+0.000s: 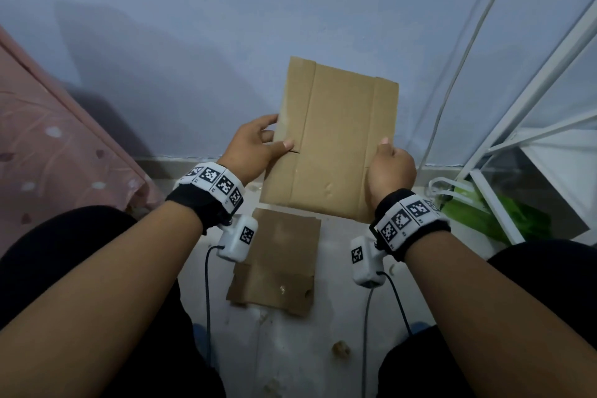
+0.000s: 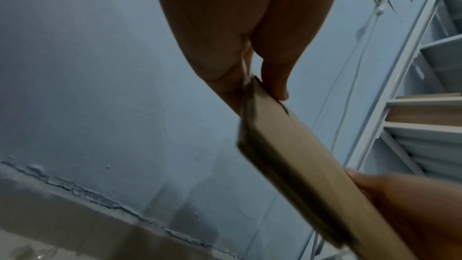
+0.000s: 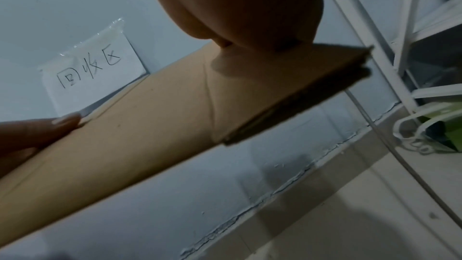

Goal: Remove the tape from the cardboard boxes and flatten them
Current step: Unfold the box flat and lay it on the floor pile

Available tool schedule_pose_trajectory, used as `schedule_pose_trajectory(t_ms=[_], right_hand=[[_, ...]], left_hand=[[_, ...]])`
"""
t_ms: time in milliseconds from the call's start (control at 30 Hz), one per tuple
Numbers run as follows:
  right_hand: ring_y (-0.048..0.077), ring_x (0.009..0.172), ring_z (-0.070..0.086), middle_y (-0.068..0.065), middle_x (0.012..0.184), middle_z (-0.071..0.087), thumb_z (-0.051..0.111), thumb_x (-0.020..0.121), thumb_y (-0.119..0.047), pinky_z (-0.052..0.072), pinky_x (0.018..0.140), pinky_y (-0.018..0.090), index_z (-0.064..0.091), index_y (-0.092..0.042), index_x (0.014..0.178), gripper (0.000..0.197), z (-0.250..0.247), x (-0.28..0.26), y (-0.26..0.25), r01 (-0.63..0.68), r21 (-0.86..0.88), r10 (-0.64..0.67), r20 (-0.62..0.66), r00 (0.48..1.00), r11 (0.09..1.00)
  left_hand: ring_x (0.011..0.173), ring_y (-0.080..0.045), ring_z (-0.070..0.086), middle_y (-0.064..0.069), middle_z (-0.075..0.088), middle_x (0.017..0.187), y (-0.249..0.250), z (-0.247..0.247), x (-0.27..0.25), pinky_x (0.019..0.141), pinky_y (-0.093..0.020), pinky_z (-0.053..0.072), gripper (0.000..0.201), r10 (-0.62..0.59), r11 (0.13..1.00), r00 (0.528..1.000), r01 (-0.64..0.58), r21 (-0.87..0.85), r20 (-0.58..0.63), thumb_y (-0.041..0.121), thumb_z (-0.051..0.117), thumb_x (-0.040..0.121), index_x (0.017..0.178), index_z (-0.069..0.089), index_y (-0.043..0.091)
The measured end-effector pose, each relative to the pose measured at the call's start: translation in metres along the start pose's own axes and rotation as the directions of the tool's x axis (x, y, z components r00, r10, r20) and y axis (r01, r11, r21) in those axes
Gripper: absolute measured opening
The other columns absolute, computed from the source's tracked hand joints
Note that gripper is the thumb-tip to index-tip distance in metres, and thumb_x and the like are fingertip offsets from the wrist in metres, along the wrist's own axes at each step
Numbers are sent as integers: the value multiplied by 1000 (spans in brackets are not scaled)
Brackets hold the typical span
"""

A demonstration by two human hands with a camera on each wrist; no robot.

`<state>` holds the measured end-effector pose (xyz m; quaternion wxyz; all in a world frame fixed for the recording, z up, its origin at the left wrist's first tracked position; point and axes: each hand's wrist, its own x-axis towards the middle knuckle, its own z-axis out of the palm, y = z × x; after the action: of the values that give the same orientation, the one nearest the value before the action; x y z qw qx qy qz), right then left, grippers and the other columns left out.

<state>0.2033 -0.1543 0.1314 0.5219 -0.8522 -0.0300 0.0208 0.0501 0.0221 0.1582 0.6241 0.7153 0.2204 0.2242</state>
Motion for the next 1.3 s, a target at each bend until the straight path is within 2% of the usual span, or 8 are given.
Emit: schedule_pose_trajectory(t_ms=[167,300,533,667,767,1000,1167,1300], right_hand=[[22,61,41,2,64,44,36,108,-38,31,65,34,38,-13,62,52,8,3,16,-28,-9,28,32,999,1000],[21,63,37,0,66,39,43,105,-22,29,58,33,35,-15,63,43,16,4,28,-72,83,61,124,990,994],[25,68,47,10,69,46,53,62,-10,41,59,43,49,-12,68,7,39,5,50,-151,99,104,371,923,984],[27,66,62,11,69,56,68,70,-12,62,67,57,54,-8,64,16,51,4,62,-100,-35,105,421,901,994],[31,94,73,13,92,68,66,86,-5,63,80,45,59,-17,69,22,71,0,83,-129,-189,213,545,811,973],[29,69,61,13,76,63,62,86,-7,54,62,31,61,1,74,15,143,-25,165,-63,-445,305,497,812,893],[29,92,61,7,95,61,50,93,-4,42,69,23,60,-12,99,13,183,-39,216,-36,-448,311,558,769,893],[36,119,57,18,134,57,50,96,-8,46,92,32,45,-6,143,48,210,-51,252,-35,-505,357,559,748,862]], left_hand=[[91,-26,71,-20,71,100,-15,-5,8,79,-39,59,41,-66,997,996,68,-24,59,5,54,101,141,55,15],[89,-15,73,-2,77,98,-33,-3,9,88,-38,58,30,-92,994,990,98,52,-105,13,48,103,123,68,24],[83,-17,70,-1,75,89,-60,-4,20,81,-30,55,19,-56,964,938,140,227,-341,30,67,93,98,75,14],[85,-22,69,-4,74,87,-89,-20,26,79,-28,54,18,-220,895,920,322,307,-325,29,71,89,92,78,12],[80,-34,68,-13,68,76,-125,-21,21,69,-36,55,22,-312,814,896,424,397,-317,28,66,80,78,71,6],[125,-35,54,-13,56,140,-233,-11,2,100,-35,46,62,-518,628,814,571,528,-264,19,66,86,145,46,17],[110,-39,59,-20,58,126,-307,-6,6,84,-33,44,41,-576,498,779,575,649,-248,17,56,86,126,53,9],[115,-39,56,-20,54,128,-358,-3,1,96,-40,48,34,-573,434,795,501,749,-200,17,52,93,125,57,8]])
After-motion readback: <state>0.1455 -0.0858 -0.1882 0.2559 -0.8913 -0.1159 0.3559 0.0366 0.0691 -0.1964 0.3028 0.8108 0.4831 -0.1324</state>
